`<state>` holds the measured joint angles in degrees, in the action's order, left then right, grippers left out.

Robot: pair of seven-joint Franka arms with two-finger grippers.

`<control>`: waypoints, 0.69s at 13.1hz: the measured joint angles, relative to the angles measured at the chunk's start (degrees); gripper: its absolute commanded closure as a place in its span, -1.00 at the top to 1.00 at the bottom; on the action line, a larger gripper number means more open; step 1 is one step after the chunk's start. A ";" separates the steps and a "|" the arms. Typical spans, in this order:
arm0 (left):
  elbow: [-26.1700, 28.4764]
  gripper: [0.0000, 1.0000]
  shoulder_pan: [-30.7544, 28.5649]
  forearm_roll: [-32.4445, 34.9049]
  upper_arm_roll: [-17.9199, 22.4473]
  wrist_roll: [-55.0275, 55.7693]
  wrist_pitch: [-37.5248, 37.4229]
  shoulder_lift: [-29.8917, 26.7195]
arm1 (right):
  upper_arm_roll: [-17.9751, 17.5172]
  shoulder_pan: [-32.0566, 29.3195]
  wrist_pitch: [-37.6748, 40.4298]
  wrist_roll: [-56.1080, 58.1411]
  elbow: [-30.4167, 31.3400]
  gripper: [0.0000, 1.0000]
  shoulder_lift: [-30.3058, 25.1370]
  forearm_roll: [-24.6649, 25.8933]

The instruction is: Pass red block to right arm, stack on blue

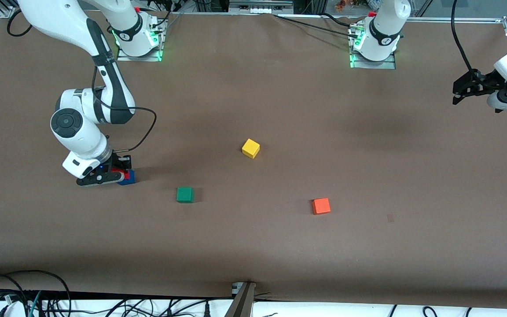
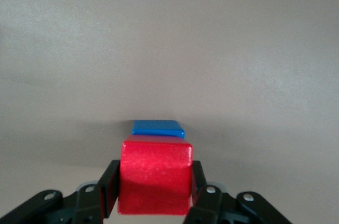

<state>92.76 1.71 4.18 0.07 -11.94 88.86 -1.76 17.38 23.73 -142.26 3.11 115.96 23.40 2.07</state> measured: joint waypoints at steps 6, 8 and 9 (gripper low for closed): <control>0.00 1.00 0.13 0.00 -0.02 1.43 0.00 0.00 | 0.12 -0.10 -0.07 0.00 0.04 -0.90 0.00 0.00; 0.00 1.00 0.15 0.00 -0.02 1.54 0.00 0.00 | 0.14 -0.13 -0.09 0.00 0.04 -0.90 0.00 0.00; 0.00 1.00 0.15 0.00 -0.02 1.55 0.00 0.00 | 0.15 -0.14 -0.11 0.00 0.05 -0.90 0.00 0.00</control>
<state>92.75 1.86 4.18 0.05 -10.39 88.87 -1.76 17.53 23.59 -142.37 3.11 116.00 23.40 2.07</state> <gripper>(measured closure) 0.000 0.427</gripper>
